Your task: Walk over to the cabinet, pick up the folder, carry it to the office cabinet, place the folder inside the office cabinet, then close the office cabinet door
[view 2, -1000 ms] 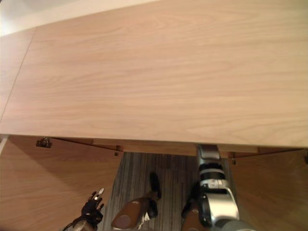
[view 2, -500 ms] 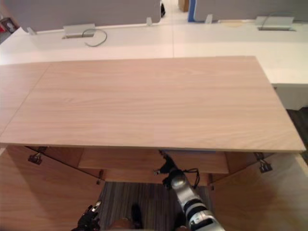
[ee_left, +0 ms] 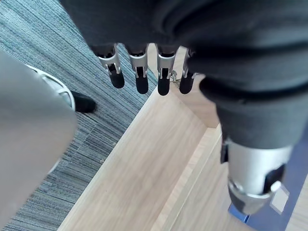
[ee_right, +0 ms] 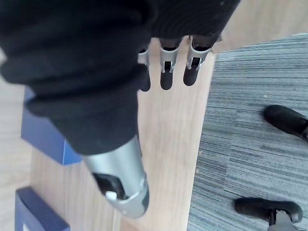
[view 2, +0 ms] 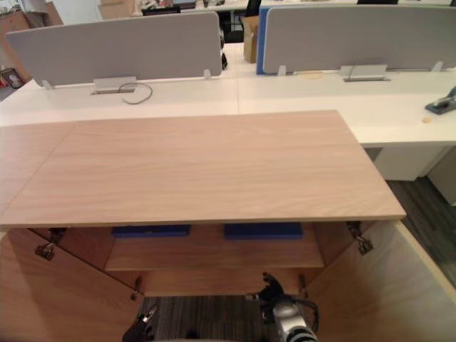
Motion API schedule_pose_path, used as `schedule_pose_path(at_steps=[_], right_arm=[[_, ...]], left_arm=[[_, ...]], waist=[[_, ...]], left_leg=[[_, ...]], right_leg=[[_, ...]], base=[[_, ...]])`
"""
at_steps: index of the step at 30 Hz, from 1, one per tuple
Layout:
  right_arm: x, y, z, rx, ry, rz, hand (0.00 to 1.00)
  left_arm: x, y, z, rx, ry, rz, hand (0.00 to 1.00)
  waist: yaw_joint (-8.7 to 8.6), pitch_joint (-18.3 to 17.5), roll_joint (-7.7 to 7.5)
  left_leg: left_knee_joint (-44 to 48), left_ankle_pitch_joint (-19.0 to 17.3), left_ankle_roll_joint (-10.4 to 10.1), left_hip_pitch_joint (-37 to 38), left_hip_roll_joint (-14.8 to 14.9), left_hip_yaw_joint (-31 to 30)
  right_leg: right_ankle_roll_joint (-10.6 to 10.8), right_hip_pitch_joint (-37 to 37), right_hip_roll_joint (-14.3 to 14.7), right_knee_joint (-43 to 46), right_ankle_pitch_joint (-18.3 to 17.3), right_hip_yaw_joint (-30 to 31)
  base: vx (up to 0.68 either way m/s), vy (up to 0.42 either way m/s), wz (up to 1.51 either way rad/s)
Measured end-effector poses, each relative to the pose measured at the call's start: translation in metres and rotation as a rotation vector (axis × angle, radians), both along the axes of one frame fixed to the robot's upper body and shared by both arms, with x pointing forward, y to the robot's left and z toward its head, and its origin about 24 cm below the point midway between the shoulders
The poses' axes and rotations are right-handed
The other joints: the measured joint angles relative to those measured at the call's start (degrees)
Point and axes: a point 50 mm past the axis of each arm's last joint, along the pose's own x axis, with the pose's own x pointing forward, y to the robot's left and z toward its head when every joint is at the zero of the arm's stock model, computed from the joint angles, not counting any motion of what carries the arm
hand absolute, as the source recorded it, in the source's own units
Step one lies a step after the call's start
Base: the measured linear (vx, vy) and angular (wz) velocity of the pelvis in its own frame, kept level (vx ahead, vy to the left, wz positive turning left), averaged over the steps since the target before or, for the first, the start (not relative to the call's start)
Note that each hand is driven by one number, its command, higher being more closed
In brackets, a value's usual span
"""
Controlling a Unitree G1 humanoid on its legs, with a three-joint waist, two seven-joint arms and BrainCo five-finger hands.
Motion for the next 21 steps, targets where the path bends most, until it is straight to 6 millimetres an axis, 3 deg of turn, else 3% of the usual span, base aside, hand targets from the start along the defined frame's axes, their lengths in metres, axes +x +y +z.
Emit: schedule_pose_path(at_steps=[1, 3, 4, 7, 10, 14, 16, 21], right_arm=[[-0.005, -0.005, -0.002, -0.010, 0.018, -0.009, 0.00], [-0.012, -0.016, -0.004, -0.020, 0.042, -0.057, 0.00], [-0.018, -0.020, -0.006, -0.027, 0.057, -0.073, 0.00], [-0.042, -0.030, -0.014, 0.003, 0.121, -0.201, 0.00], [-0.058, -0.041, -0.017, 0.051, 0.139, -0.396, 0.00], [-0.083, -0.053, -0.019, 0.087, 0.140, -0.662, 0.00], [-0.084, -0.053, -0.019, 0.081, 0.132, -0.668, 0.00], [-0.073, -0.040, -0.017, 0.128, 0.084, -0.704, 0.00]], left_arm=[[-0.002, -0.002, -0.001, -0.006, 0.009, 0.003, 0.00], [-0.006, -0.010, -0.003, -0.029, 0.022, 0.014, 0.00], [-0.005, -0.012, -0.003, -0.033, 0.020, 0.015, 0.00], [0.001, -0.015, -0.003, -0.038, 0.013, 0.014, 0.00], [-0.002, -0.010, -0.004, -0.028, 0.025, 0.033, 0.00], [0.002, -0.012, -0.004, -0.002, 0.027, -0.015, 0.00], [0.008, -0.012, -0.002, 0.005, 0.010, -0.025, 0.00], [0.023, -0.014, 0.001, 0.029, -0.030, -0.036, 0.00]], waist=[[0.07, 0.1, 0.18], [-0.02, 0.6, 2.31], [-0.16, 0.7, 2.67], [-1.46, 1.1, 2.34], [-2.34, 1.2, 1.47], [-4.46, 0.5, 0.36], [-4.74, 1.0, -0.19], [-4.23, 2.0, -1.51]], left_leg=[[4.7, -2.5, 0.2, -1.4, 0.9, -3.3], [11.5, -7.3, -1.4, -2.7, 2.1, -11.6], [12.5, -8.4, -1.4, -2.6, 1.9, -12.7], [12.6, -11.1, -1.0, -2.6, -0.7, -17.7], [9.4, -11.1, -0.3, -1.5, -3.1, -17.3], [1.4, -7.8, 2.3, 0.6, -6.8, -14.9], [0.5, -7.5, 2.3, 2.2, -7.2, -13.3], [-1.5, -7.7, 2.1, 7.4, -6.8, -4.6]], right_leg=[[-0.1, 0.0, 0.3, 0.5, 0.0, 1.2], [-0.1, -0.6, 1.4, 2.1, -0.1, 4.5], [0.0, -1.2, 1.5, 2.5, -0.1, 5.9], [1.0, -3.7, 1.1, 2.6, 0.5, 10.0], [1.5, -4.8, 0.6, -0.5, 1.4, 14.2], [2.4, -8.3, -1.4, 0.0, 2.9, 17.7], [2.6, -8.8, -1.5, 0.9, 5.3, 18.8], [2.5, -11.3, 0.7, 5.8, 5.3, 23.0]], base=[[-0.02, -0.002, -0.55], [-0.04, 0.042, -0.89], [-0.11, 0.175, -0.82], [-0.10, 0.157, -0.59], [-0.11, 0.181, -0.80], [0.01, 0.109, -0.62], [0.08, 0.042, -0.45], [0.05, 0.045, -0.85]])
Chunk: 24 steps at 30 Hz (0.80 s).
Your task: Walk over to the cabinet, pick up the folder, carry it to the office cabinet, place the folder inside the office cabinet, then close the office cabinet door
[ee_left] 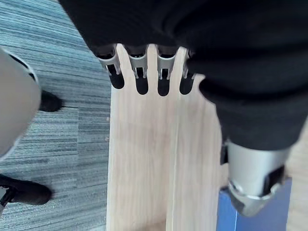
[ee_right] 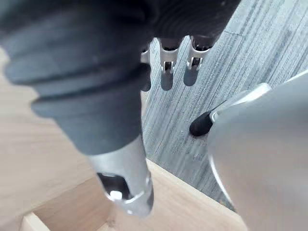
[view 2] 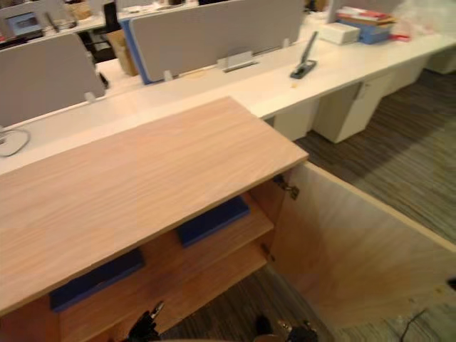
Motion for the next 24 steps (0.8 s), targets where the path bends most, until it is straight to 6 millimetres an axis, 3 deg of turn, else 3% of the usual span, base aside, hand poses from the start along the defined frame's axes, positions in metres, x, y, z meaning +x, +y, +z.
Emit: schedule_pose_path(at_steps=[2, 3, 7, 8, 10, 12, 13, 14, 15, 17, 20, 24], right_arm=[[0.004, 0.005, 0.001, 0.020, -0.025, -0.034, 0.00], [0.006, 0.007, 0.001, 0.034, -0.042, -0.067, 0.00], [-0.006, 0.005, 0.000, 0.041, -0.043, -0.150, 0.00], [-0.009, 0.003, 0.000, 0.046, -0.044, -0.195, 0.00], [-0.012, 0.004, -0.001, 0.055, -0.043, -0.228, 0.00], [-0.015, 0.003, -0.001, 0.057, -0.036, -0.235, 0.00], [-0.012, 0.003, -0.001, 0.057, -0.042, -0.233, 0.00], [-0.010, 0.005, -0.001, 0.068, -0.047, -0.246, 0.00], [-0.009, 0.006, -0.001, 0.072, -0.048, -0.254, 0.00], [-0.023, 0.009, -0.006, 0.093, 0.008, -0.303, 0.00], [-0.027, 0.010, -0.008, 0.095, 0.025, -0.313, 0.00], [-0.020, 0.008, -0.007, 0.093, 0.010, -0.309, 0.00]], left_arm=[[0.003, 0.003, 0.001, 0.015, -0.010, 0.001, 0.00], [0.008, 0.006, 0.003, 0.030, -0.022, -0.006, 0.00], [0.007, 0.011, 0.004, 0.046, -0.020, -0.012, 0.00], [0.007, 0.011, 0.003, 0.044, -0.017, -0.014, 0.00], [0.009, 0.013, 0.004, 0.048, -0.023, -0.014, 0.00], [0.012, 0.009, 0.004, 0.035, -0.020, -0.015, 0.00], [0.009, 0.006, 0.003, 0.024, -0.014, -0.012, 0.00], [0.013, 0.005, 0.003, 0.022, -0.019, -0.015, 0.00], [0.013, 0.005, 0.003, 0.022, -0.018, -0.017, 0.00], [0.013, 0.005, 0.002, 0.022, -0.006, -0.029, 0.00], [0.012, 0.004, 0.002, 0.017, -0.003, -0.031, 0.00], [0.010, 0.007, 0.002, 0.032, 0.004, -0.054, 0.00]], waist=[[0.27, 0.8, -1.22], [0.37, 1.6, -2.23], [0.66, 1.5, -3.13], [0.48, 1.7, -3.09], [-0.04, 2.0, -3.72], [-0.05, 1.6, -3.08], [0.32, 1.1, -2.70], [0.26, 1.0, -2.63], [0.21, 0.9, -2.51], [-0.08, 0.9, -2.89], [-0.43, -0.1, -3.04], [-0.41, -0.6, -2.80]], left_leg=[[-0.3, -0.1, 0.1, 1.4, -0.2, 4.2], [-1.0, -0.3, 0.7, 2.0, -0.7, 7.0], [-0.8, -0.6, 0.6, 4.4, 0.1, 13.1], [1.1, -1.3, -0.4, 4.8, 1.7, 14.2], [4.3, -2.6, -2.1, 5.0, 3.9, 14.5], [4.2, -3.6, -2.4, 5.1, 5.7, 15.2], [2.5, -3.3, -1.6, 5.1, 6.4, 16.0], [0.4, -1.9, -0.8, 5.1, 6.7, 15.3], [0.0, -1.7, -1.0, 5.2, 6.8, 15.2], [-1.9, -0.9, -1.8, 6.7, 8.6, 14.9], [-1.9, -1.3, -2.4, 5.8, 9.1, 13.8], [-1.8, -1.7, -3.0, 4.1, 7.9, 13.8]], right_leg=[[-0.7, -2.6, 0.0, 3.2, -0.7, -2.5], [-2.7, -4.6, -3.0, 8.0, -4.1, -10.5], [-4.3, -5.1, -16.3, 21.3, -10.3, -36.4], [-5.1, -4.0, -19.6, 26.5, -12.9, -38.5], [-4.1, -3.1, -21.0, 29.4, -13.8, -38.4], [-4.4, -2.4, -16.6, 26.8, -14.8, -38.6], [-4.0, -1.9, -12.9, 21.6, -14.6, -38.4], [-4.2, -1.8, -9.4, 17.1, -13.2, -37.8], [-4.6, -1.6, -8.8, 16.3, -12.9, -37.8], [-5.6, 2.1, -3.4, 8.0, -9.0, -37.2], [-5.7, 4.7, 0.4, -1.9, -4.1, -36.1], [-5.8, 5.2, 1.6, -8.4, 0.3, -34.4]], base=[[-0.11, 0.018, -1.02], [-0.11, 0.026, -0.83], [0.03, -0.017, -0.81], [0.14, -0.194, -0.60], [0.10, -0.270, -0.35], [0.04, -0.294, -0.58], [-0.04, -0.156, -0.96], [-0.07, -0.123, -0.84], [-0.10, -0.136, -0.57], [-0.09, -0.097, -0.33], [-0.07, -0.052, -0.25], [-0.03, -0.003, -0.18]])
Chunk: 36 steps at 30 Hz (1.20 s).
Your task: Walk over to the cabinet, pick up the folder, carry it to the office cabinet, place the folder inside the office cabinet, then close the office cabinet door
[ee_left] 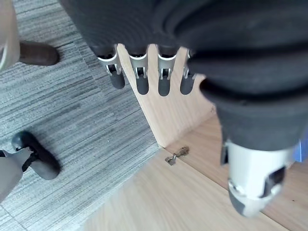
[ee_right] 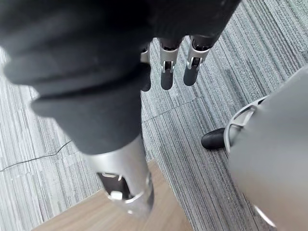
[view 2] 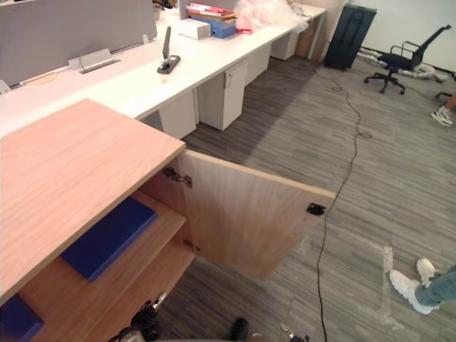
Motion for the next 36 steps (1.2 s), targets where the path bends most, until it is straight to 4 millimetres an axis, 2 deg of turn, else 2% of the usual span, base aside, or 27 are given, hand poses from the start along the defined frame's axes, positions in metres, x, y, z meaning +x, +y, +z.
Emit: schedule_pose_path(at_steps=[3, 7, 8, 10, 11, 12, 14, 18, 20, 24, 31, 33, 35, 36], right_arm=[[0.012, -0.004, 0.003, -0.017, -0.025, 0.005, 0.00], [0.049, -0.024, 0.019, -0.095, -0.147, -0.001, 0.00], [0.070, -0.038, 0.033, -0.150, -0.224, -0.012, 0.00], [0.092, -0.054, 0.050, -0.220, -0.313, -0.027, 0.00], [0.109, -0.067, 0.067, -0.282, -0.387, -0.029, 0.00], [0.116, -0.074, 0.075, -0.315, -0.422, -0.032, 0.00], [0.141, -0.096, 0.110, -0.423, -0.554, -0.052, 0.00], [0.165, -0.118, 0.146, -0.526, -0.667, -0.080, 0.00], [0.170, -0.126, 0.156, -0.557, -0.685, -0.086, 0.00], [0.173, -0.126, 0.159, -0.561, -0.689, -0.075, 0.00], [0.188, -0.117, 0.165, -0.567, -0.708, 0.082, 0.00], [0.198, -0.105, 0.170, -0.546, -0.763, 0.231, 0.00], [0.217, -0.082, 0.188, -0.534, -0.873, 0.441, 0.00], [0.221, -0.078, 0.191, -0.544, -0.881, 0.469, 0.00]], left_arm=[[-0.006, 0.005, -0.001, 0.016, 0.017, -0.014, 0.00], [-0.009, 0.012, -0.001, 0.036, 0.026, -0.024, 0.00], [-0.009, 0.015, 0.000, 0.045, 0.028, -0.029, 0.00], [-0.010, 0.019, 0.000, 0.053, 0.032, -0.028, 0.00], [-0.011, 0.021, 0.000, 0.059, 0.036, -0.026, 0.00], [-0.012, 0.022, 0.000, 0.061, 0.038, -0.024, 0.00], [-0.014, 0.027, 0.000, 0.069, 0.043, -0.012, 0.00], [-0.019, 0.030, 0.000, 0.069, 0.057, 0.010, 0.00], [-0.021, 0.031, 0.000, 0.069, 0.061, 0.016, 0.00], [-0.025, 0.036, 0.000, 0.074, 0.071, 0.041, 0.00], [-0.036, 0.042, -0.001, 0.093, 0.102, 0.041, 0.00], [-0.040, 0.045, -0.001, 0.094, 0.110, 0.066, 0.00], [-0.040, 0.046, -0.001, 0.092, 0.111, 0.071, 0.00], [-0.040, 0.046, -0.001, 0.092, 0.111, 0.071, 0.00]], waist=[[0.15, 0.0, 0.42], [0.19, -0.2, 0.73], [0.15, -0.3, 0.81], [0.16, -0.4, 1.05], [0.14, -0.6, 1.35], [0.12, -0.7, 1.52], [0.07, -1.1, 2.16], [0.04, -1.4, 2.45], [0.06, -1.6, 2.69], [0.07, -1.6, 2.73], [-1.12, -1.6, 2.75], [-1.60, -1.6, 2.77], [-1.36, -1.6, 2.70], [-1.33, -1.5, 2.64]], left_leg=[[0.3, 0.5, -0.9, -0.1, -0.6, -0.7], [0.2, 0.1, -1.4, -0.2, -1.2, -3.7], [0.2, 0.2, -1.4, -0.2, -1.6, -4.0], [0.2, 0.2, -1.4, -0.2, -2.0, -4.1], [0.3, 0.2, -1.4, -0.1, -2.3, -4.1], [0.3, 0.2, -1.4, -0.1, -2.4, -4.2], [0.3, 0.2, -1.4, -0.1, -2.8, -4.3], [1.3, 0.7, -1.2, -0.4, -3.7, -5.1], [1.3, 1.1, -1.1, -0.5, -4.1, -6.6], [1.3, 1.1, -1.2, -0.5, -4.3, -7.2], [0.7, 1.1, -1.2, -0.5, -4.0, -7.5], [0.2, 1.1, -1.2, -0.4, -3.6, -7.5], [-0.1, 1.1, -1.2, -0.3, -3.3, -7.5], [-0.1, 1.1, -1.2, -0.3, -3.2, -7.6]], right_leg=[[-0.4, -0.1, 0.0, -0.9, 1.0, 1.2], [-0.4, -0.2, -0.4, -1.0, 1.2, 1.7], [-0.2, -0.3, -0.7, -1.1, 1.3, 2.1], [-0.1, -0.4, -1.0, -1.2, 1.4, 2.6], [0.2, -0.4, -1.3, -1.2, 1.6, 2.8], [0.2, -0.4, -1.3, -1.2, 1.6, 2.8], [0.3, -0.4, -1.7, -0.9, 1.7, 2.9], [0.4, 0.0, -2.6, -0.9, 1.8, 2.9], [0.4, 0.0, -3.1, -0.9, 1.8, 2.9], [0.7, 0.0, -3.4, -0.9, 2.0, 2.9], [1.1, -0.4, -3.2, -1.3, 2.3, 2.9], [0.9, -0.6, -2.7, -1.3, 2.3, 3.0], [1.0, -0.7, -2.3, -1.3, 2.1, 3.0], [1.0, -0.8, -2.3, -1.3, 2.1, 3.0]], base=[[0.02, 0.049, -0.13], [0.04, 0.072, -0.05], [0.01, 0.095, -0.05], [0.00, 0.079, -0.09], [0.00, 0.053, -0.06], [0.00, 0.064, -0.02], [0.00, 0.046, 0.01], [-0.02, 0.031, 0.03], [-0.03, 0.019, 0.04], [-0.04, 0.008, 0.01], [-0.07, -0.009, -0.01], [-0.10, -0.043, -0.04], [-0.12, -0.047, 0.00], [-0.12, -0.034, 0.00]])
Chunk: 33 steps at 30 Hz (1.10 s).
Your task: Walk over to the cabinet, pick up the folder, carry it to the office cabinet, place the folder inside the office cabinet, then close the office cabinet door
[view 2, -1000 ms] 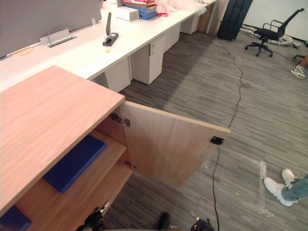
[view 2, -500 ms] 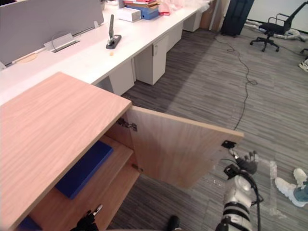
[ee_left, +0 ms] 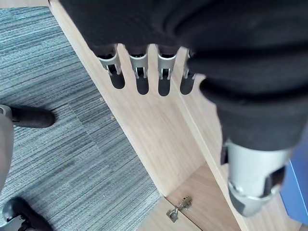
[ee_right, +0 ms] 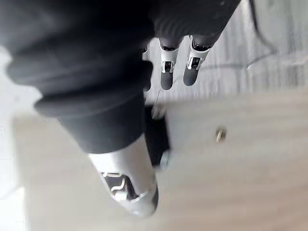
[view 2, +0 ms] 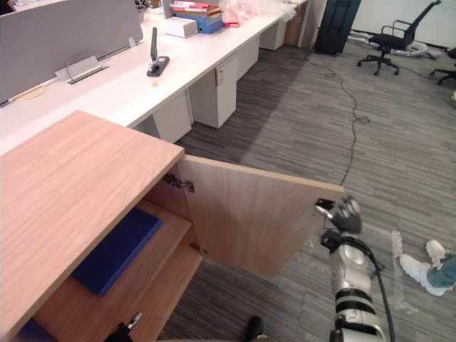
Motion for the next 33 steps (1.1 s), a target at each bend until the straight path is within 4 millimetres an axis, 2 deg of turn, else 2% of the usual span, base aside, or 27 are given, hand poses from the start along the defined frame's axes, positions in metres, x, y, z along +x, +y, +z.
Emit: schedule_pose_path(at_steps=[4, 6, 14, 18, 21, 22, 24, 25, 26, 27, 28, 29, 31, 33], right_arm=[[0.004, -0.002, 0.009, -0.101, 0.020, 0.139, 0.00], [0.005, 0.002, 0.007, -0.142, 0.049, 0.192, 0.00], [0.004, 0.010, 0.003, -0.270, 0.136, 0.376, 0.00], [0.001, 0.017, -0.006, -0.306, 0.198, 0.441, 0.00], [-0.005, 0.018, -0.014, -0.437, 0.300, 0.538, 0.00], [-0.011, 0.015, -0.018, -0.542, 0.383, 0.609, 0.00], [-0.028, 0.012, -0.032, -0.739, 0.563, 0.796, 0.00], [-0.045, 0.018, -0.040, -0.837, 0.645, 0.966, 0.00], [-0.058, 0.036, -0.045, -0.889, 0.675, 1.177, 0.00], [-0.065, 0.051, -0.048, -0.893, 0.664, 1.284, 0.00], [-0.074, 0.079, -0.051, -0.882, 0.623, 1.452, 0.00], [-0.082, 0.098, -0.051, -0.852, 0.580, 1.564, 0.00], [-0.096, 0.142, -0.042, -0.766, 0.419, 1.756, 0.00], [-0.096, 0.160, -0.027, -0.775, 0.320, 1.871, 0.00]], left_arm=[[-0.005, 0.001, -0.002, -0.012, 0.016, -0.003, 0.00], [-0.010, -0.002, -0.004, -0.024, 0.036, -0.005, 0.00], [-0.003, -0.003, -0.003, -0.031, 0.017, -0.032, 0.00], [-0.001, -0.008, -0.004, -0.039, 0.018, -0.069, 0.00], [0.003, -0.010, -0.003, -0.039, 0.002, -0.094, 0.00], [0.007, -0.011, -0.003, -0.046, 0.001, -0.103, 0.00], [0.016, -0.011, -0.003, -0.052, 0.001, -0.116, 0.00], [0.020, -0.008, -0.002, -0.045, -0.005, -0.121, 0.00], [0.022, 0.000, 0.001, -0.020, -0.018, -0.121, 0.00], [0.023, 0.006, 0.003, -0.003, -0.022, -0.121, 0.00], [0.026, 0.014, 0.005, 0.016, -0.030, -0.117, 0.00], [0.025, 0.014, 0.005, 0.015, -0.035, -0.103, 0.00], [0.015, 0.014, 0.003, -0.003, -0.025, -0.037, 0.00], [-0.005, 0.010, -0.002, -0.027, 0.006, 0.033, 0.00]], waist=[[-0.11, 0.1, -0.26], [-0.48, 0.2, -0.27], [-0.94, 0.3, -0.58], [-1.16, 0.5, -0.93], [-1.13, 1.0, -1.67], [-1.13, 1.2, -2.04], [-1.04, 1.7, -2.49], [-0.47, 2.0, -2.96], [0.15, 2.1, -4.70], [0.42, 2.0, -5.95], [2.44, 2.2, -6.72], [3.74, 2.1, -6.54], [5.69, 2.4, -6.92], [6.68, 2.4, -7.10]], left_leg=[[-0.9, 0.0, 0.0, -0.9, 0.2, -0.2], [-0.7, 0.0, 0.0, -0.8, 0.3, 0.1], [-0.1, -0.1, -0.1, -2.2, 1.6, 0.4], [0.6, -0.1, -0.2, -3.7, 1.7, 0.3], [2.1, -0.3, -0.1, -5.6, 1.7, -0.3], [3.2, -0.3, -0.1, -7.1, 1.7, -2.0], [4.7, -0.3, 0.1, -8.9, 2.2, -4.3], [5.4, 0.0, 0.3, -10.1, 2.8, -6.2], [5.5, 0.8, -0.4, -10.6, 2.5, -9.3], [5.4, 1.1, -0.7, -11.0, 2.1, -10.8], [4.9, 1.7, -1.5, -12.0, 3.4, -13.2], [4.1, 2.5, -1.4, -13.0, 4.8, -14.8], [0.4, 6.3, -0.2, -14.5, 5.7, -17.8], [-2.2, 9.1, -0.8, -14.1, 5.7, -18.9]], right_leg=[[-0.2, -1.5, 0.2, 0.0, 0.2, 0.3], [-0.4, -1.5, 0.4, 0.0, 0.3, 0.8], [-0.5, -2.8, 1.8, 0.0, 0.3, 1.4], [-1.1, -4.1, 2.0, 0.4, 0.8, 1.5], [-2.3, -6.9, 0.9, 4.5, 0.3, 1.2], [-2.6, -9.6, -0.6, 9.2, -1.3, 1.1], [-1.7, -11.1, -1.8, 13.2, -2.3, 2.0], [-3.8, -13.7, -3.2, 22.7, -9.0, 6.7], [-0.9, -14.4, -4.7, 30.8, -15.0, 12.1], [2.1, -13.2, -4.6, 29.5, -16.4, 14.5], [2.9, -11.8, -2.8, 26.4, -16.5, 13.3], [1.8, -11.0, -1.2, 23.3, -15.2, 11.4], [1.2, -10.7, -0.3, 20.6, -14.5, 7.5], [0.7, -10.3, -0.6, 20.7, -14.9, 5.3]], base=[[-0.12, -0.026, -0.02], [-0.09, -0.031, -0.13], [-0.05, -0.044, -0.06], [0.00, -0.005, -0.01], [-0.04, 0.004, 0.00], [-0.06, 0.044, 0.27], [-0.09, 0.025, 0.54], [-0.03, -0.059, 0.99], [-0.01, -0.104, 1.13], [0.01, -0.226, 1.09], [-0.03, -0.285, 0.75], [-0.04, -0.287, 0.67], [0.01, -0.187, 0.74], [0.09, -0.131, 0.74]])
